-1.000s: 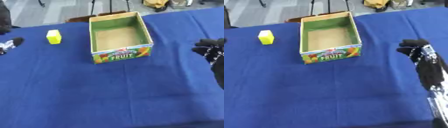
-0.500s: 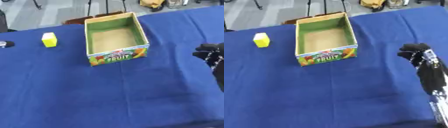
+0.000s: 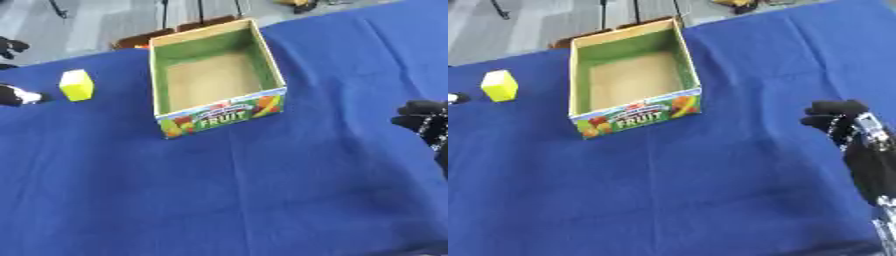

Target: Pick up objects on the table and place them in the box.

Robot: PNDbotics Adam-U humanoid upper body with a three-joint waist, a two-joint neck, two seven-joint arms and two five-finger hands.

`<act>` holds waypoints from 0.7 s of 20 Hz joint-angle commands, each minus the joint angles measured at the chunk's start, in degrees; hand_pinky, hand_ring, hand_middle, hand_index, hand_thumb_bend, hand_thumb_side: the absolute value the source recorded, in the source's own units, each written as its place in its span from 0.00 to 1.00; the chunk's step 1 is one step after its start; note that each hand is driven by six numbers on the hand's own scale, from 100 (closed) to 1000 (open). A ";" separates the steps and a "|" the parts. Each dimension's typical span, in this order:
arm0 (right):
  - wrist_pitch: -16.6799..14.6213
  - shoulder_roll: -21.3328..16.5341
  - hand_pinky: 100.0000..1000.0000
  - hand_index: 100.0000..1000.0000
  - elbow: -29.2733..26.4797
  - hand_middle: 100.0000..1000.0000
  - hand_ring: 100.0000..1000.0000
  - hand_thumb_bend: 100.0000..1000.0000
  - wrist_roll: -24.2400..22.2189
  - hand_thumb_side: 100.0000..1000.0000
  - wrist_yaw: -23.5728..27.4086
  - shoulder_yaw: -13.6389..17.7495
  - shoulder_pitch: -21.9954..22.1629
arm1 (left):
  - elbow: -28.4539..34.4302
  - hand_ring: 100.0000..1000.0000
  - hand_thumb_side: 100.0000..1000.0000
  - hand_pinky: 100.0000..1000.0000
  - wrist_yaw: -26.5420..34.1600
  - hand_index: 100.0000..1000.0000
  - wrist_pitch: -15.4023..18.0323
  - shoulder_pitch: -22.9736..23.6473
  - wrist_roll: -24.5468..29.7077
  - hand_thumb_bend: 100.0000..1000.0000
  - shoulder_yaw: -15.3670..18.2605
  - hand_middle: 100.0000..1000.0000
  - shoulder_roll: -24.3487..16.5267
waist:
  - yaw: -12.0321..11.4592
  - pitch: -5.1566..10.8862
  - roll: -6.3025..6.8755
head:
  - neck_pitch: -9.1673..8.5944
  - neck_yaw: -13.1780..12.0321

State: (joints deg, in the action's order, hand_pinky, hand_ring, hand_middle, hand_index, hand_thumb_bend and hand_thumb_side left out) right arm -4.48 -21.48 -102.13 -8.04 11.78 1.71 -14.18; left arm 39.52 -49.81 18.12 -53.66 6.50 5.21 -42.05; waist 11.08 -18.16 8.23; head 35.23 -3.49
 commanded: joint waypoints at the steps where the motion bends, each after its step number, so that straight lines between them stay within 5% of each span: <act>1: -0.04 -1.62 0.89 0.76 -1.07 0.67 0.71 0.00 -0.11 0.97 -0.80 0.17 -0.73 | -0.68 0.75 0.26 0.81 0.83 0.88 0.32 -1.12 -0.70 0.61 1.00 0.75 -1.61 | 0.39 0.49 0.12 | -0.47 -0.35; 14: 0.16 -1.86 0.89 0.76 -1.37 0.67 0.71 0.00 -0.07 0.99 -1.73 0.38 -0.93 | -1.22 0.73 0.21 0.81 3.05 0.86 0.14 -0.23 -5.23 0.50 1.19 0.73 -2.06 | 2.91 -1.72 2.47 | -1.69 -0.66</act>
State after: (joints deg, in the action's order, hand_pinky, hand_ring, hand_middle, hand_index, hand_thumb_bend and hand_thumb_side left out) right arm -4.37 -21.92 -102.14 -8.15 10.46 1.73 -14.62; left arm 37.88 -47.19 18.20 -53.35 1.76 5.87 -41.86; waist 14.11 -20.92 11.15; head 34.36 -3.92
